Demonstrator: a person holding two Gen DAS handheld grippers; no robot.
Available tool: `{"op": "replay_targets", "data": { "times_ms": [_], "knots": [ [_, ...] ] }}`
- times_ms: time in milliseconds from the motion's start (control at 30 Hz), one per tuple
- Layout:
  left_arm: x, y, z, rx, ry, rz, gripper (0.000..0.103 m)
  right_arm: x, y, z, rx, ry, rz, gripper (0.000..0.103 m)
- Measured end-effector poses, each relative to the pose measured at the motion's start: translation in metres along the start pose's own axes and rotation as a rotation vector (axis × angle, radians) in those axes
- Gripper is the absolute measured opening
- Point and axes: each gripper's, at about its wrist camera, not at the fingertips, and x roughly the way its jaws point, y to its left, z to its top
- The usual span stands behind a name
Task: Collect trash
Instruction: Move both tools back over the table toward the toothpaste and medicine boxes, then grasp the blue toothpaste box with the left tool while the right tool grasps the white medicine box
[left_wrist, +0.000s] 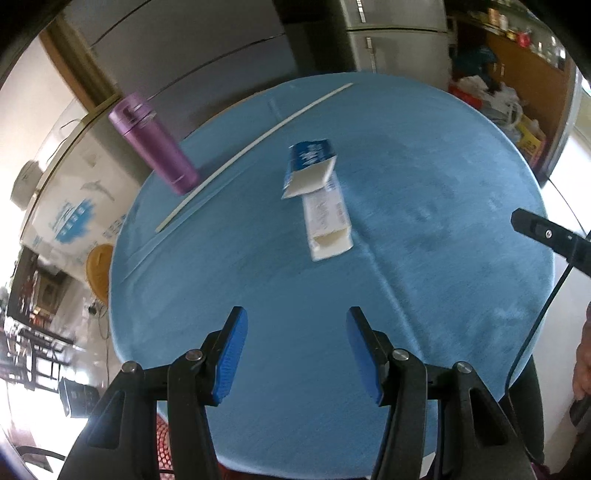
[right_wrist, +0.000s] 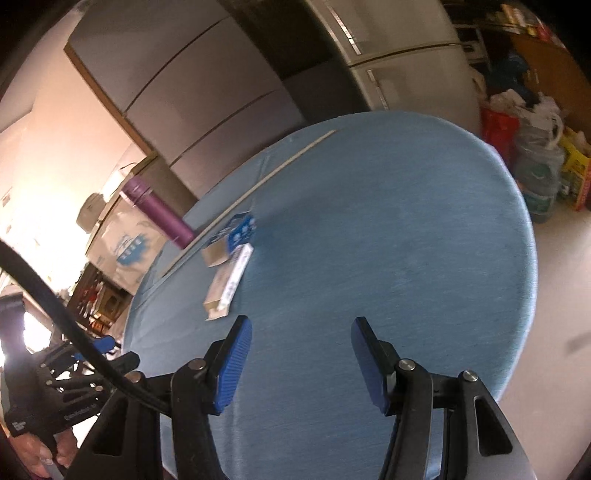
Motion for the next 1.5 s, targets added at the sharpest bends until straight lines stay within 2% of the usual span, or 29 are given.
{"op": "replay_targets", "data": {
  "times_ms": [267,467,900,1000,1233,1400,1433,1500],
  "knots": [
    [0.016,-0.019,0.044,0.045,-0.012,-0.037,0.056,0.001,-0.033,0.010,0.056,-0.011,-0.052,0.060],
    [0.028,-0.016,0.078,0.021,-0.019,-0.066,0.056,0.002,-0.044,0.018,0.080,-0.024,-0.066,0.060],
    [0.075,0.011,0.127,-0.083,0.000,-0.167,0.057,0.024,-0.042,0.023,0.079,0.009,-0.038,0.060],
    [0.099,0.017,0.136,-0.117,0.040,-0.201,0.057,0.028,-0.042,0.023,0.080,0.016,-0.028,0.060],
    [0.130,0.004,0.153,-0.101,0.069,-0.217,0.058,0.040,-0.038,0.024,0.084,0.045,-0.011,0.060],
    [0.144,0.006,0.160,-0.112,0.072,-0.215,0.057,0.053,-0.019,0.025,0.044,0.074,0.010,0.060],
    [0.146,0.009,0.160,-0.119,0.070,-0.223,0.056,0.056,-0.013,0.025,0.032,0.081,0.017,0.060],
    [0.148,0.018,0.161,-0.140,0.070,-0.262,0.035,0.065,0.002,0.026,-0.001,0.098,0.030,0.060]
  ]
}}
